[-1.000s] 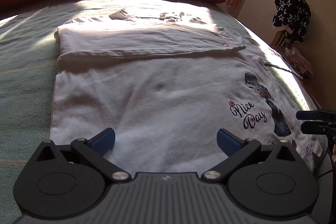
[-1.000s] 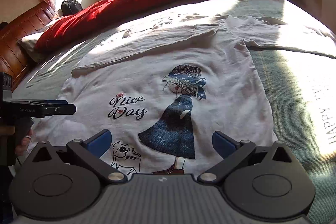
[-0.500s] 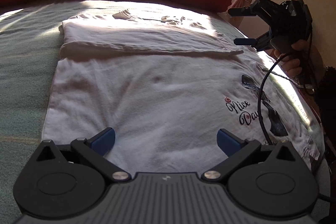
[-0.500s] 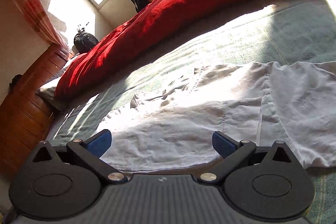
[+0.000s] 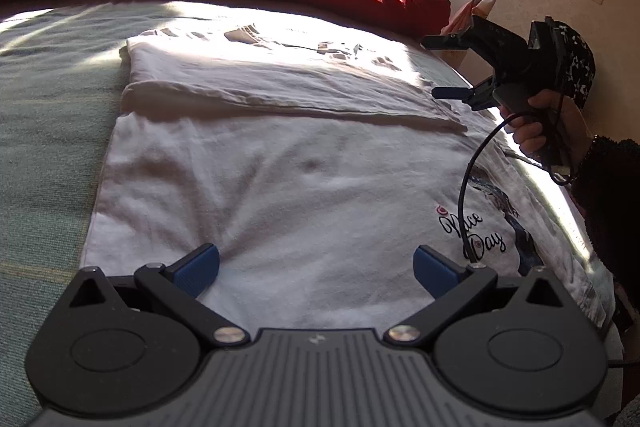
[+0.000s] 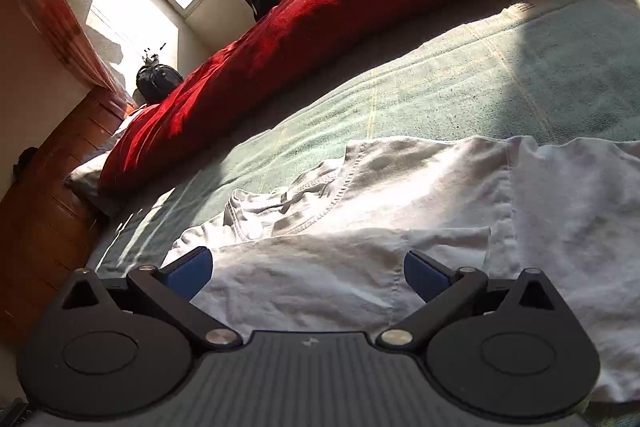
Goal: Fold clothes
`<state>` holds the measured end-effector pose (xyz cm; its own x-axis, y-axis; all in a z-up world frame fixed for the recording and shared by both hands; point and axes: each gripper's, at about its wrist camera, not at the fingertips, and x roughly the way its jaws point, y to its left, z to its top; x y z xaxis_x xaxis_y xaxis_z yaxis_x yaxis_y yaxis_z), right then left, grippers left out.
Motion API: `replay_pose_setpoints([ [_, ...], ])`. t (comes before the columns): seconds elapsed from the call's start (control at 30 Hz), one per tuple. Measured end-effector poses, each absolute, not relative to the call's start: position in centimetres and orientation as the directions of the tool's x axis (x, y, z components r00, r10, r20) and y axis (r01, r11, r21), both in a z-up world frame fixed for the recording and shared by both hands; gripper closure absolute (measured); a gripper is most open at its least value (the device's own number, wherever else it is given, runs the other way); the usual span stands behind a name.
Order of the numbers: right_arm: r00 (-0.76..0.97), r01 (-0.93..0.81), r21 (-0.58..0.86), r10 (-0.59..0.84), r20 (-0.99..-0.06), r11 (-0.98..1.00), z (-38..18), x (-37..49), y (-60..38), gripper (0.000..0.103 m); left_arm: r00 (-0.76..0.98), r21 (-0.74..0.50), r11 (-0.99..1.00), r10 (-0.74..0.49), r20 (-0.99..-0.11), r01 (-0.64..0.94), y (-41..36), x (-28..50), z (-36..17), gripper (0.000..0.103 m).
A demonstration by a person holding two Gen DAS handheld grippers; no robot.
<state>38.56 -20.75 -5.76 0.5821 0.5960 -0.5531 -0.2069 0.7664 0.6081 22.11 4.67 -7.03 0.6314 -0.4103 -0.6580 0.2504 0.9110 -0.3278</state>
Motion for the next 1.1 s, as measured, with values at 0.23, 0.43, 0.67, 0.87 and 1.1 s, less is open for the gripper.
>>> replay_pose_setpoints([
  [0.23,0.612,-0.173,0.550,0.526,-0.590,0.817,-7.3,41.5,-20.3,0.000,0.632,-0.337,0.906,-0.421,-0.650,0.256,4.9,22.2,-7.1,0.001],
  [0.43,0.592,-0.242,0.548,0.570,-0.570,0.800,-4.5,38.0,-20.0,0.000,0.634,-0.329,0.909,-0.414,-0.653,0.254,4.8,22.2,-7.1,0.001],
  [0.67,0.539,-0.160,0.314,0.349,-0.766,0.936,-5.3,33.7,-19.6,0.000,0.631,-0.242,0.935,-0.354,-0.690,0.260,3.5,21.5,-5.9,0.001],
  [0.87,0.549,-0.216,0.280,0.353,-0.758,0.935,-1.9,27.1,-19.5,0.000,0.644,-0.203,0.936,-0.346,-0.682,0.288,2.5,19.1,-3.9,0.001],
  [1.1,0.550,-0.273,0.208,0.330,-0.767,0.939,-0.4,19.7,-17.6,0.000,0.627,-0.138,0.943,-0.306,-0.716,0.302,0.6,16.7,-3.4,0.001],
])
